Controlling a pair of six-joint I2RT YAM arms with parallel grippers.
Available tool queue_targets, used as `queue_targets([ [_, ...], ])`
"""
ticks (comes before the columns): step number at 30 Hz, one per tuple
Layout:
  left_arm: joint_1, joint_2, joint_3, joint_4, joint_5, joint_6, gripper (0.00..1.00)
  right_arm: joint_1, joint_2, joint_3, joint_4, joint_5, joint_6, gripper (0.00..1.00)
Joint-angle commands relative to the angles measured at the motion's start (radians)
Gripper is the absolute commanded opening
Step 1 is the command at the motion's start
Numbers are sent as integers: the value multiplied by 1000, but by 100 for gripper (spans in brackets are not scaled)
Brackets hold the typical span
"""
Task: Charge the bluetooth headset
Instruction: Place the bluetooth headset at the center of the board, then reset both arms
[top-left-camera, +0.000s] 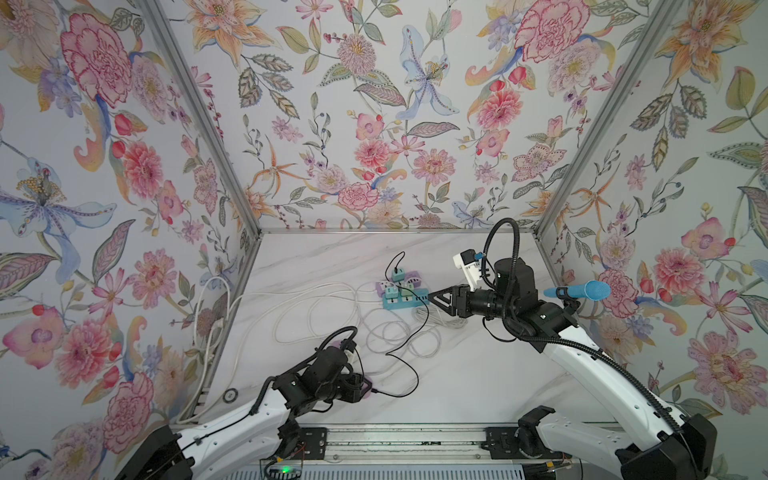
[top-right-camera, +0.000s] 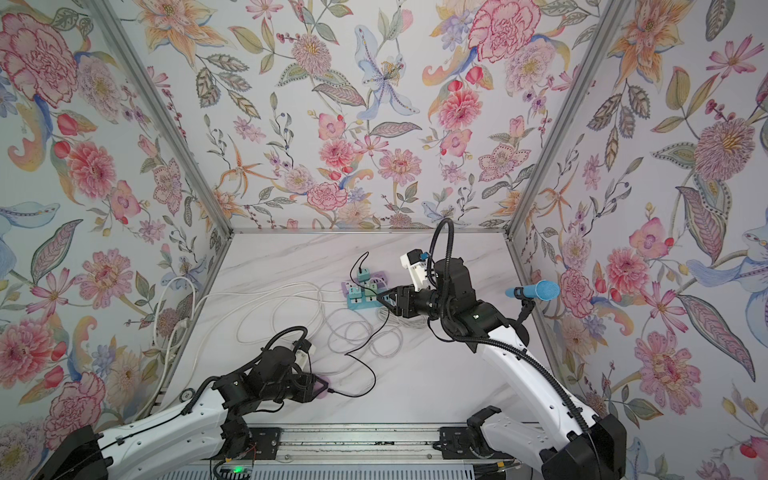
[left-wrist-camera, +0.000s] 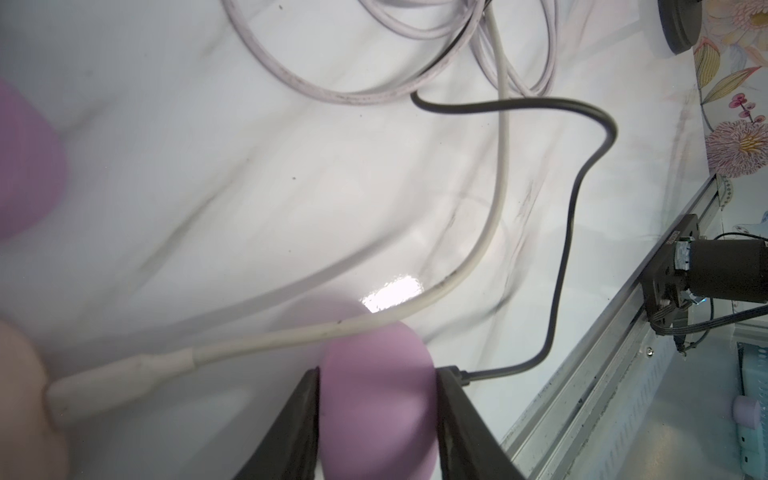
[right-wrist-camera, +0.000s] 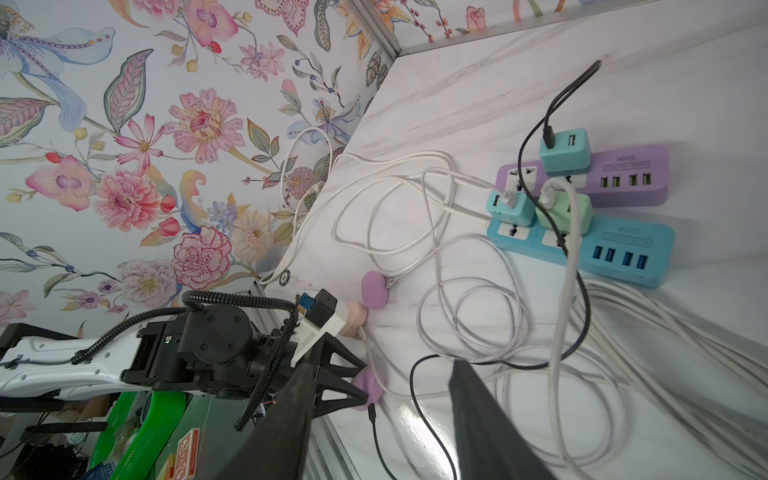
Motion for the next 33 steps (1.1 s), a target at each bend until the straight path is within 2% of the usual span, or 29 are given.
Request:
queue_targets([
  [1, -10, 72, 4, 2, -38, 10, 32, 6, -7, -18, 2, 17, -14, 51],
  [2, -11, 96, 13, -2, -38, 21, 46, 6, -10, -20, 0, 18, -15, 51],
  [4, -12, 134, 36, -20, -37, 51, 57, 6, -10, -24, -1, 22, -15, 51],
  [7, -12, 171, 81, -64, -51, 98, 56, 5, -15, -31, -1, 28, -16, 52],
  [10, -12, 179, 125, -83, -59, 109, 64, -1, -20, -35, -1, 33, -16, 53],
  [11, -13, 176, 146, -91, -65, 110, 71, -8, -22, -36, -1, 39, -16, 54],
  [12, -12, 172, 175, -100, -72, 112, 94, -18, -25, -37, 1, 45, -15, 55],
  [13, -12, 166, 212, -111, -85, 115, 100, -34, -29, -38, -2, 48, -15, 63],
  [14, -12, 163, 258, -118, -100, 127, 100, -57, -30, -38, -3, 49, -13, 97],
  [15, -9, 162, 302, -126, -119, 148, 100, -82, -32, -37, -6, 50, -14, 99],
  [19, 42, 202, 521, -133, -188, 278, 100, -200, -28, -24, -57, 147, -55, 99],
  [23, 172, 276, 670, -21, -115, 357, 100, -262, -15, -8, -71, 328, -164, 99],
  [25, 241, 309, 708, 67, -60, 357, 100, -270, -6, 0, -71, 417, -216, 99],
  [28, 285, 348, 738, 138, -13, 374, 100, -282, 11, 12, -76, 481, -250, 99],
  [30, 295, 366, 747, 151, -57, 422, 100, -288, 28, 6, -75, 541, -263, 99],
  [33, 319, 360, 702, 219, -165, 504, 100, -292, 51, -80, 45, 569, -362, 99],
])
